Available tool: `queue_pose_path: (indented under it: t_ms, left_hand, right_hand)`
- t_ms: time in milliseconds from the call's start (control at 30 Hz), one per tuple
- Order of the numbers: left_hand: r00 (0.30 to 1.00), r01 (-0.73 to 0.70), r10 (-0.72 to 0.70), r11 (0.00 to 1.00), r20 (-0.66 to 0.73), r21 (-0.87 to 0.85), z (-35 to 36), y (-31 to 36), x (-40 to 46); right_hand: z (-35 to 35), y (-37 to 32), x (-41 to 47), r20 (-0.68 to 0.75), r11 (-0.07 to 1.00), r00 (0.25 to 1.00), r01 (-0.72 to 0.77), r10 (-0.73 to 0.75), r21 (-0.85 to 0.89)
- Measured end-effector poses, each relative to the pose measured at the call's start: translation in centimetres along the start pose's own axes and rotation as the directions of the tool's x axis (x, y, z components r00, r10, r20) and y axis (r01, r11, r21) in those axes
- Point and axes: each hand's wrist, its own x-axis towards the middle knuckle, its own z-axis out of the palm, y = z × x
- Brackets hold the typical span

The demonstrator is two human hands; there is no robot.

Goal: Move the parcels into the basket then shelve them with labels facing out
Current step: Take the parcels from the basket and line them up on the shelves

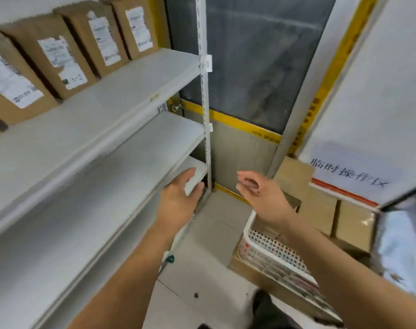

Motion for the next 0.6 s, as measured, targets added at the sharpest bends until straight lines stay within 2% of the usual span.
queue_pose_path:
  t_ms: [233, 333, 600]
  left_hand:
    - [0.966, -0.028, 0.019, 0.999, 0.258, 0.033, 14.2, 6.5, 3.9]
    - [0.938, -0.014, -0.004, 0.999, 0.347, 0.05, 20.0, 8.6, 5.7]
    - [0.875, 0.006, -0.09, 0.985, 0.476, 0.175, 29.5, 10.2, 10.6]
  right_hand:
    - [-10.2, 10.5, -1.0, -0.132, 0.981, 0.973, -0.193, 0.189, -0.011]
    - [-13.4, 14.5, -0.5, -0.126, 0.963, 0.955, -0.268, 0.267, 0.011]
    - [-15.6, 22.2, 3.7, -0.095, 0.9, 0.895, -0.43, 0.436, 0.074]
